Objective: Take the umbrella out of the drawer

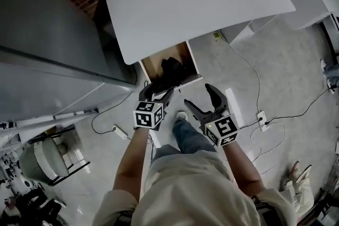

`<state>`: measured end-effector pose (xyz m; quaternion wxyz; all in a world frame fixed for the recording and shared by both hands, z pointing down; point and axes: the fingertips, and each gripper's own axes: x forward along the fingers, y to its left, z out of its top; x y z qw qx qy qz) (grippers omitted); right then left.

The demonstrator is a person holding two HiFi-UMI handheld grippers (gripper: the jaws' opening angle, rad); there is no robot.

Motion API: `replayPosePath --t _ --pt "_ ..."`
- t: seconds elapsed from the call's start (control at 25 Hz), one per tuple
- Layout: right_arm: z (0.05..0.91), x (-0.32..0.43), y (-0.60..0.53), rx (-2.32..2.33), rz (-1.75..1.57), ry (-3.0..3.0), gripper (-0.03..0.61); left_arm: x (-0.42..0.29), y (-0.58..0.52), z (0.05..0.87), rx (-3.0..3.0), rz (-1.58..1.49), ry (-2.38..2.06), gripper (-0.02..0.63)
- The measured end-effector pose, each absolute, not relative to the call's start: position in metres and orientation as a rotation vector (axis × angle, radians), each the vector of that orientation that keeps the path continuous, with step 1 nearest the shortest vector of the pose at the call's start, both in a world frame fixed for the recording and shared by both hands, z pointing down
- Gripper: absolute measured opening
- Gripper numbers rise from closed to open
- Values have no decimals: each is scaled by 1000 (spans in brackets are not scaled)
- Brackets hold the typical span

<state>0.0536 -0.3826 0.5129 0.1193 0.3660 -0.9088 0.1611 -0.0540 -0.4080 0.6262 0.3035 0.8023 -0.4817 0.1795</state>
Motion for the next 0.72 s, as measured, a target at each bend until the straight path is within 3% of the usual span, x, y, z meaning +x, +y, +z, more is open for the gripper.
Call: replayPosePath --t 0.72 --pt "622 59 -446 1121 714 -2537 360 -38 -480 820 1988 822 -932 357"
